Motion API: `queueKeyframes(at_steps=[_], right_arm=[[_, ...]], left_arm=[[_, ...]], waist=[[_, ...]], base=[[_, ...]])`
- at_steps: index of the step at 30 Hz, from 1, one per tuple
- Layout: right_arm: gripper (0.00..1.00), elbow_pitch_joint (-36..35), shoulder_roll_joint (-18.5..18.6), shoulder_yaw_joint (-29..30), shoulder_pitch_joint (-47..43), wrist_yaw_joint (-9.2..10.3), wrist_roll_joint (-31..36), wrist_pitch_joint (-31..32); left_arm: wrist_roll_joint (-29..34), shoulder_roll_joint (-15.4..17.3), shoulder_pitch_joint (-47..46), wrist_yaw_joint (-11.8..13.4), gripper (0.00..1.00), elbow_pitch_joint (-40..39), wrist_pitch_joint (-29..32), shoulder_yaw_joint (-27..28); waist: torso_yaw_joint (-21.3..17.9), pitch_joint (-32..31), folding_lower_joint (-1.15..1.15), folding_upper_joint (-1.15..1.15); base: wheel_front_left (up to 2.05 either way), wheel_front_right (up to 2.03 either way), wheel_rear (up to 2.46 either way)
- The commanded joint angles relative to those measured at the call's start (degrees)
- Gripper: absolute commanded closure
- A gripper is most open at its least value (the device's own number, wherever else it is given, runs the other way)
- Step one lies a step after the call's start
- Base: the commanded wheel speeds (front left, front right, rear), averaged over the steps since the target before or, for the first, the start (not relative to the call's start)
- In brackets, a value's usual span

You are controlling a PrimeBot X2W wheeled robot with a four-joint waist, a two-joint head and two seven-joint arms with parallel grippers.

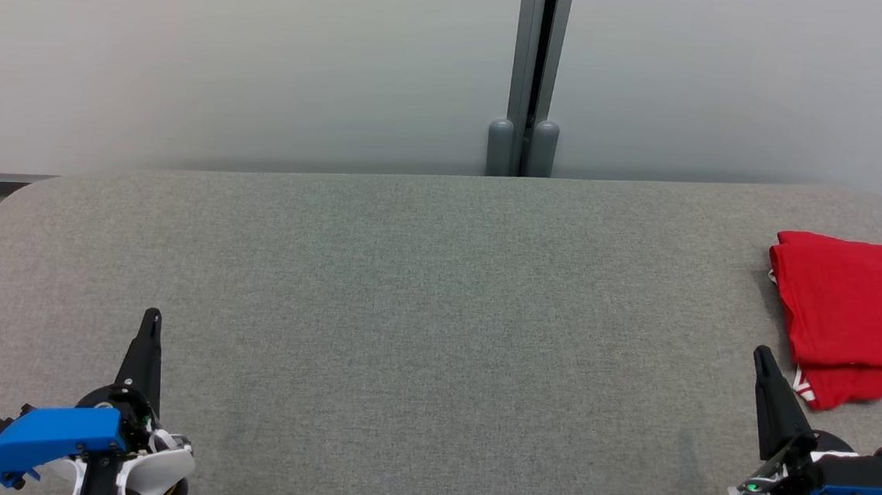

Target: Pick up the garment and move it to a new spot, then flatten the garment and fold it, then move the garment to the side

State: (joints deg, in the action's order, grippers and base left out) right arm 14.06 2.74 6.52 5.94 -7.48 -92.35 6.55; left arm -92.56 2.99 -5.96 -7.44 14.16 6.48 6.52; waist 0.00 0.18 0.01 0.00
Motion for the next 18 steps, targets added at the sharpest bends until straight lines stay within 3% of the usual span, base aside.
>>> queueKeyframes(at_steps=[1, 18], right_arm=[[1.00, -0.2, 0.3, 0.1, 0.5, -0.02, -0.1, 0.2], [1.00, -0.2, 0.3, 0.1, 0.5, -0.02, -0.1, 0.2]], left_arm=[[0.2, -0.1, -0.6, -0.3, 1.00, -0.2, 0.2, 0.1], [0.2, -0.1, -0.6, -0.3, 1.00, -0.2, 0.2, 0.2]], waist=[[0.0, 0.0, -0.01, 0.00], [0.0, 0.0, -0.01, 0.00]], base=[[0.00, 0.00, 0.00], [0.00, 0.00, 0.00]])
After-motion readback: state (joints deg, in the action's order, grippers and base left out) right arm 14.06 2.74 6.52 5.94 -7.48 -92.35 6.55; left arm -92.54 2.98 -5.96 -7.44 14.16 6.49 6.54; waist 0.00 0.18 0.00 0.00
